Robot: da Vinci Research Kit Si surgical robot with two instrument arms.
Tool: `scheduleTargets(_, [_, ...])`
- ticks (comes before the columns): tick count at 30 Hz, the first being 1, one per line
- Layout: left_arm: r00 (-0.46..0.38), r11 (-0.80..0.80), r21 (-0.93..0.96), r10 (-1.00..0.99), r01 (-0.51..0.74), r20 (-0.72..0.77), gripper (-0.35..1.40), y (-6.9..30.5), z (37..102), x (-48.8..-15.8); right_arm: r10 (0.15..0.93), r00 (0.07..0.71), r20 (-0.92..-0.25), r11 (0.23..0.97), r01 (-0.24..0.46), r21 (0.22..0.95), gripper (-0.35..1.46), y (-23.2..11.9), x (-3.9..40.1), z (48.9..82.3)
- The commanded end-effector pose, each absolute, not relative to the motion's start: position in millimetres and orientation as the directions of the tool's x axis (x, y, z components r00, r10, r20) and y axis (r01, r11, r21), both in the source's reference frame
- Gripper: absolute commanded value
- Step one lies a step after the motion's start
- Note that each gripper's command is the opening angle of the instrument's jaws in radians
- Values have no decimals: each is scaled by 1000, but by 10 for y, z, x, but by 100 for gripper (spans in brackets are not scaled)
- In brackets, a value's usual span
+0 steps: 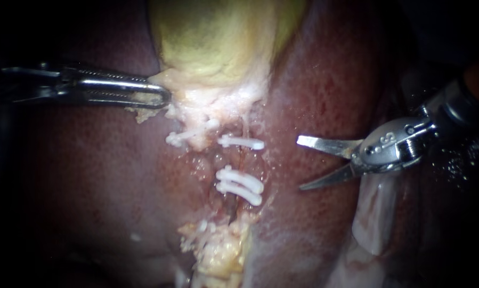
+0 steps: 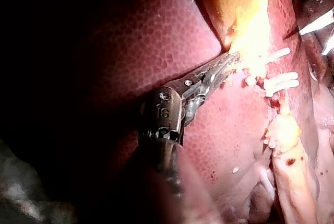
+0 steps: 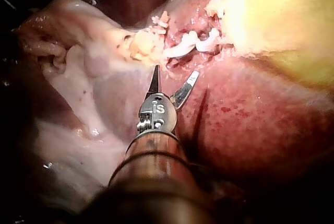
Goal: Go to the cutting position right tube
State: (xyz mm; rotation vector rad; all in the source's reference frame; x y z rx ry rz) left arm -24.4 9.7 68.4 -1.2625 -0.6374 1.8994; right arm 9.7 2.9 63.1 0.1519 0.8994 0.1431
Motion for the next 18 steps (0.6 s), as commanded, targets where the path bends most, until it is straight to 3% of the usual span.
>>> scheduleTargets(1, [-228, -591, -743, 807, -313, -545, -35, 97, 682, -242, 189, 612, -768, 979, -59, 194, 131, 28, 97, 631])
scheduleTargets(10, [-222, -573, -753, 819, -324, -528, -35, 108, 636, -211, 191, 603, -775, 977, -41, 209, 129, 26, 101, 629])
scheduleTargets(13, [-219, -573, -753, 820, -323, -529, -35, 107, 634, -211, 187, 587, -787, 974, -6, 227, 128, 22, 107, 630])
scheduleTargets(18, [-219, -573, -752, 819, -324, -530, -35, 107, 637, -213, 305, 563, -768, 935, -23, 354, 126, 16, 127, 646])
